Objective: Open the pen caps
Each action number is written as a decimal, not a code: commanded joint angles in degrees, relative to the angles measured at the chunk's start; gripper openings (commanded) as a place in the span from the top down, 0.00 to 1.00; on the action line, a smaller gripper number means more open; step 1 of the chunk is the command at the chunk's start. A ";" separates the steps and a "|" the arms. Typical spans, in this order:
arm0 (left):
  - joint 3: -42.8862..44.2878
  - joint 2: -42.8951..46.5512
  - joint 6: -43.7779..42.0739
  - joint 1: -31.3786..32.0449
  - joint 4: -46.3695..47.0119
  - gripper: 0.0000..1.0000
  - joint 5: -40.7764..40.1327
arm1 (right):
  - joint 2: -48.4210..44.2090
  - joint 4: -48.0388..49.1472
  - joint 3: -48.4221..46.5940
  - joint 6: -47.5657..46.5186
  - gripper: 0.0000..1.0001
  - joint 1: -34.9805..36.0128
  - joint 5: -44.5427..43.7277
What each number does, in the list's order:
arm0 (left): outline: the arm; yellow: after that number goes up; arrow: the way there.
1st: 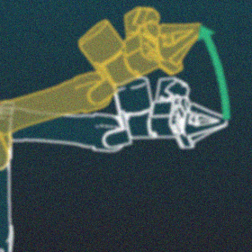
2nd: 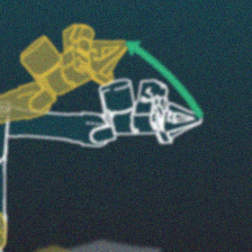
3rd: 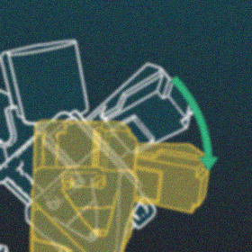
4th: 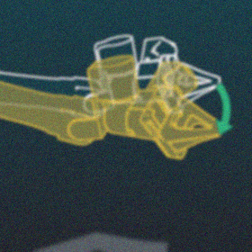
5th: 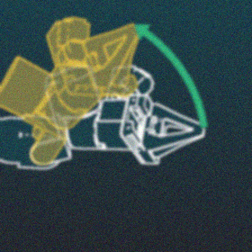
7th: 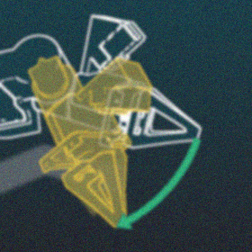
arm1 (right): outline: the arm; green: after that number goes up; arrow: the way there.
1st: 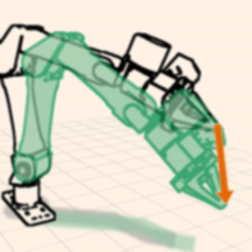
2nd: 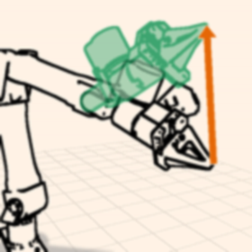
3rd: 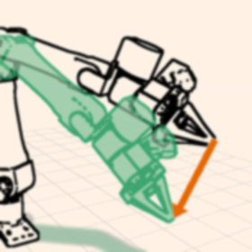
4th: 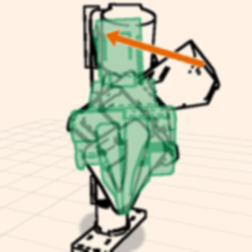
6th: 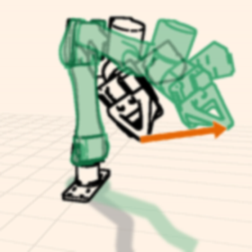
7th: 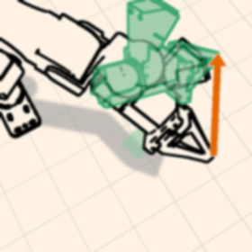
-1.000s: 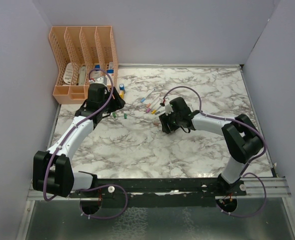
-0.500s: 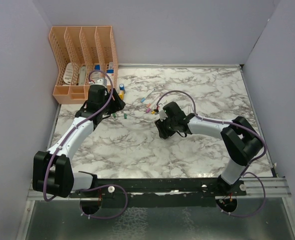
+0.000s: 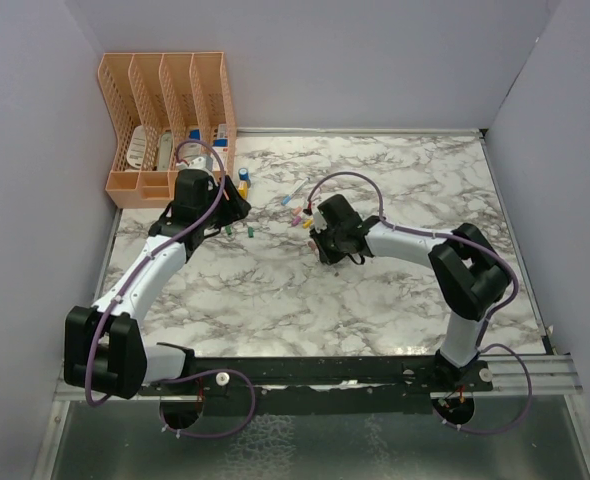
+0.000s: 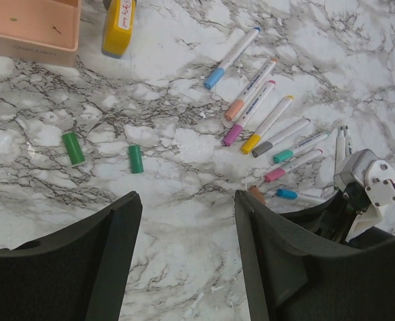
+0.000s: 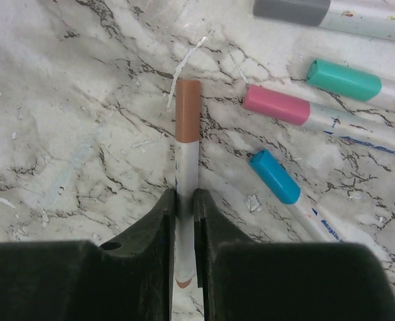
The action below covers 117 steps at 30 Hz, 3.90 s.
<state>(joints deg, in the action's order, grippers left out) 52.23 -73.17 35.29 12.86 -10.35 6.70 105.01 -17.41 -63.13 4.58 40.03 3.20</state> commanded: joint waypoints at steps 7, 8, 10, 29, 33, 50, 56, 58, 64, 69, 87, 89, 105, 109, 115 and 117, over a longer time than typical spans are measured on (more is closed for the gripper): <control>-2.52 1.20 4.49 0.14 5.52 0.39 5.33 | -1.03 -0.76 3.34 1.35 0.99 0.22 4.57; -3.29 1.07 5.85 0.45 6.91 0.39 6.33 | -2.32 0.69 3.70 1.82 0.99 0.18 6.06; -5.23 0.65 8.91 1.69 10.60 0.39 8.23 | -4.80 3.15 4.05 2.91 0.99 0.22 9.08; -6.36 -9.04 20.65 13.27 25.48 0.41 11.32 | -14.95 9.89 1.76 9.01 0.99 0.18 15.22; -6.27 -9.19 20.74 13.66 25.53 0.41 11.23 | -15.92 10.13 1.66 9.24 0.99 0.22 15.63; -6.00 -9.63 21.40 14.82 26.27 0.60 11.09 | -17.25 10.93 2.14 9.61 0.99 0.22 16.74; -6.06 -9.71 21.41 14.91 26.37 0.75 11.13 | -16.89 11.07 2.05 9.66 0.99 0.20 16.88; -6.06 -9.85 21.43 14.91 26.51 0.86 11.29 | -16.70 11.00 1.94 9.54 0.99 0.19 16.92; -5.82 -9.99 21.50 14.91 26.78 1.00 11.68 | -16.14 10.56 1.43 9.55 0.57 0.22 16.75; -5.40 -9.92 21.62 15.42 26.96 1.00 11.71 | -14.79 10.46 0.75 9.86 0.46 0.22 17.16; -4.40 -10.38 21.83 17.94 27.16 1.00 10.71 | -12.67 11.55 -1.28 11.21 0.91 0.22 17.35; -4.79 -10.16 22.01 17.98 27.14 1.00 9.71 | -13.03 11.17 -1.22 11.20 0.99 0.22 16.94; 9.32 -16.98 15.98 4.60 20.35 1.00 4.77 | -24.20 9.54 16.08 11.86 0.99 0.22 16.76; 10.90 -18.51 14.61 3.49 19.01 1.00 6.30 | -26.01 8.60 16.82 12.66 0.99 0.22 13.74; 11.49 -19.18 5.38 3.43 4.63 1.00 5.28 | -23.49 1.20 9.15 11.94 0.99 -0.54 -2.14; 10.12 -18.48 2.12 3.43 0.60 1.00 1.64 | -22.33 -0.56 6.35 11.81 0.99 -1.94 -5.44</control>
<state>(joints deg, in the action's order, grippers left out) 63.09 -91.96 45.87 16.27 0.93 12.69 81.06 -13.69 -49.89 16.47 39.99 9.63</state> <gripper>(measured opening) 0.125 0.114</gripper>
